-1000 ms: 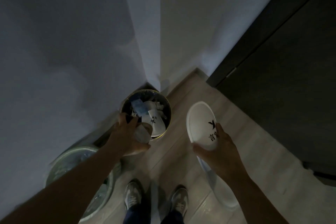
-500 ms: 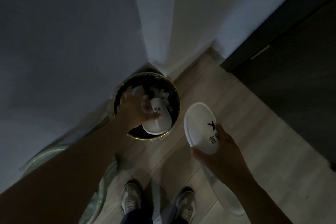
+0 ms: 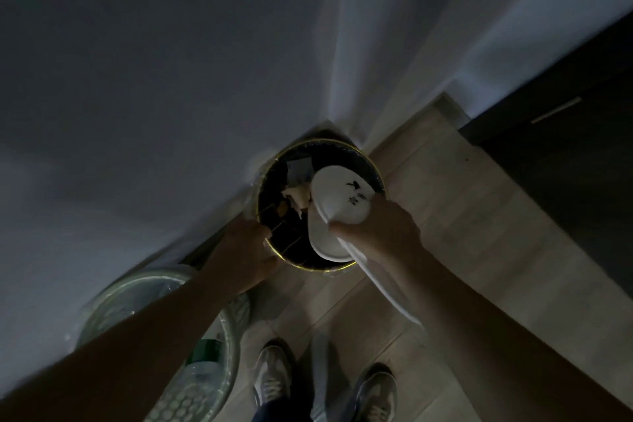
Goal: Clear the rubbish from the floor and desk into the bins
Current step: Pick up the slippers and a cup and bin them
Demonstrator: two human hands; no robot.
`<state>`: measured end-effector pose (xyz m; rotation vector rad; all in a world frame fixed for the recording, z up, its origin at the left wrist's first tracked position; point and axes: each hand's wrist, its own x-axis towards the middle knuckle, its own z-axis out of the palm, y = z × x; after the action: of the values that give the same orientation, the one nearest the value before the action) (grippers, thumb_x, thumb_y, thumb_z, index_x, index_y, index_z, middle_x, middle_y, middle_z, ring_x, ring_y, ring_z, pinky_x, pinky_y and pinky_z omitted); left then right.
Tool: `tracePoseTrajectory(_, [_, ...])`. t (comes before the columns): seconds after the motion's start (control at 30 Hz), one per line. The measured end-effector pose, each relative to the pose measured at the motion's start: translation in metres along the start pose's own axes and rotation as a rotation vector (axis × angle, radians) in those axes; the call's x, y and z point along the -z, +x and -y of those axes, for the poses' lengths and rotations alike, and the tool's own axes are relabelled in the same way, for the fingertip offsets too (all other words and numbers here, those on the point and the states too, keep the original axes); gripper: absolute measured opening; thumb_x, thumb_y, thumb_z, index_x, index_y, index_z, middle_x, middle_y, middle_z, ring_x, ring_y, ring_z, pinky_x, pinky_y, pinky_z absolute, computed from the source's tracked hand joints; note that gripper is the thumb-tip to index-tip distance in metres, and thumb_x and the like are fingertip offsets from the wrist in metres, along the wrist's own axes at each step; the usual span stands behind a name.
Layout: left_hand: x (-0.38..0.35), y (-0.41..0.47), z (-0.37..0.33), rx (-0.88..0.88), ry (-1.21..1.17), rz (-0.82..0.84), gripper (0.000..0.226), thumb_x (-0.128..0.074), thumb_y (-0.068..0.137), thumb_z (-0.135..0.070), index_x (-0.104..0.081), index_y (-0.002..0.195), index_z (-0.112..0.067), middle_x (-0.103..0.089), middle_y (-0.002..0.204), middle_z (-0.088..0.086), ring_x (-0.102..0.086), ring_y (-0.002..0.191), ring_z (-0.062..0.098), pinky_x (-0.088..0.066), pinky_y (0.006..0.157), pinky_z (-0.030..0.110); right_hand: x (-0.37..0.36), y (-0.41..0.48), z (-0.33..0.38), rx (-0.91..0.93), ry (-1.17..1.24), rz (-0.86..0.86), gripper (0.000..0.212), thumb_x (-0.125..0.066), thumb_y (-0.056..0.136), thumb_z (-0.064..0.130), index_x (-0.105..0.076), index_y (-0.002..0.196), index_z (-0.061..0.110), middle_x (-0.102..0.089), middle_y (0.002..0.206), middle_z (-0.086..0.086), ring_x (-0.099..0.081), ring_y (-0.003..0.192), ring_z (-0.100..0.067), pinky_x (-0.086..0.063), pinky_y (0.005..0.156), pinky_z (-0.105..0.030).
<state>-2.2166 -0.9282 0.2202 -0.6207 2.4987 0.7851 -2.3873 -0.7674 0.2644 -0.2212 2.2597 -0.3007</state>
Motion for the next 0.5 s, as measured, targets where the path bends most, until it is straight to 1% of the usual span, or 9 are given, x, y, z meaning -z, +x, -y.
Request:
tracePoseTrajectory(0.07, [-0.001,-0.005,0.005,0.011,-0.003,-0.002,0.060,-0.039,0.064,-0.051,-0.067,0.092,-0.006,-0.065,0.092,0.013,-0.063,0.089,0.032,-0.050,0.079,0.036,-0.010,0.021,0.022,0.009,-0.072,0.041,0.114,-0.068,0.058,0.073,-0.027,0.146,0.015,-0.037,0.144,-0.009,-0.040,0.130,-0.033,-0.040,0.103,-0.049])
tracePoseTrajectory(0.1, [-0.002,-0.006,0.007,0.011,-0.003,-0.015,0.059,-0.040,0.064,-0.049,-0.067,0.092,-0.006,-0.065,0.093,0.012,-0.063,0.089,0.032,-0.051,0.078,0.037,-0.015,0.028,0.029,0.027,-0.107,0.075,0.116,-0.070,0.062,0.071,-0.018,0.150,0.016,-0.028,0.150,-0.011,-0.032,0.135,-0.035,-0.037,0.105,-0.052])
tracePoseTrajectory(0.13, [-0.004,-0.008,0.010,0.011,-0.006,0.004,0.055,-0.041,0.065,-0.047,-0.067,0.092,-0.005,-0.065,0.091,0.013,-0.063,0.087,0.032,-0.052,0.076,0.037,-0.021,0.033,0.034,0.060,-0.146,0.098,0.114,-0.071,0.065,0.067,-0.015,0.151,0.019,-0.023,0.152,-0.012,-0.029,0.136,-0.037,-0.036,0.106,-0.054])
tracePoseTrajectory(0.2, [-0.010,-0.007,0.018,-0.005,0.001,0.042,0.053,-0.044,0.066,-0.044,-0.068,0.094,-0.006,-0.065,0.094,0.013,-0.064,0.087,0.034,-0.053,0.077,0.038,-0.034,0.034,0.035,0.146,-0.265,0.118,0.105,-0.074,0.070,0.058,-0.015,0.150,0.024,-0.022,0.151,-0.013,-0.030,0.134,-0.039,-0.037,0.104,-0.055])
tracePoseTrajectory(0.27, [-0.015,-0.005,0.025,-0.043,0.019,0.075,0.059,-0.044,0.068,-0.047,-0.068,0.106,-0.008,-0.064,0.108,0.012,-0.063,0.097,0.033,-0.052,0.086,0.040,-0.051,0.024,0.026,0.214,-0.401,0.164,0.108,-0.075,0.071,0.052,-0.007,0.151,0.028,-0.015,0.153,-0.012,-0.023,0.137,-0.043,-0.036,0.104,-0.057])
tracePoseTrajectory(0.33, [-0.016,-0.004,0.025,-0.038,0.021,0.087,0.065,-0.044,0.069,-0.049,-0.063,0.119,-0.011,-0.057,0.125,0.010,-0.058,0.111,0.031,-0.047,0.094,0.042,-0.064,0.015,0.010,0.233,-0.462,0.206,0.117,-0.078,0.071,0.047,0.006,0.152,0.032,-0.001,0.158,-0.013,-0.013,0.141,-0.048,-0.034,0.107,-0.057])
tracePoseTrajectory(0.37, [-0.015,-0.003,0.023,-0.024,0.029,0.098,0.067,-0.045,0.070,-0.048,-0.060,0.124,-0.011,-0.053,0.132,0.010,-0.055,0.115,0.030,-0.046,0.096,0.042,-0.068,0.013,0.002,0.236,-0.474,0.215,0.119,-0.079,0.073,0.043,0.010,0.151,0.035,0.003,0.159,-0.014,-0.013,0.141,-0.048,-0.034,0.108,-0.055])
tracePoseTrajectory(0.4, [-0.014,-0.003,0.021,-0.012,0.042,0.104,0.067,-0.045,0.070,-0.046,-0.057,0.126,-0.011,-0.050,0.135,0.010,-0.052,0.118,0.030,-0.045,0.097,0.042,-0.071,0.012,-0.005,0.246,-0.493,0.204,0.119,-0.079,0.074,0.040,0.013,0.150,0.036,0.005,0.159,-0.016,-0.016,0.141,-0.048,-0.036,0.108,-0.052])
tracePoseTrajectory(0.5, [-0.019,-0.002,0.025,-0.021,0.046,0.093,0.069,-0.044,0.070,-0.045,-0.057,0.127,-0.009,-0.047,0.137,0.012,-0.051,0.119,0.032,-0.045,0.098,0.042,-0.077,0.017,-0.014,0.298,-0.620,0.136,0.114,-0.077,0.078,0.034,0.011,0.150,0.036,-0.004,0.158,-0.017,-0.034,0.133,-0.047,-0.045,0.100,-0.048])
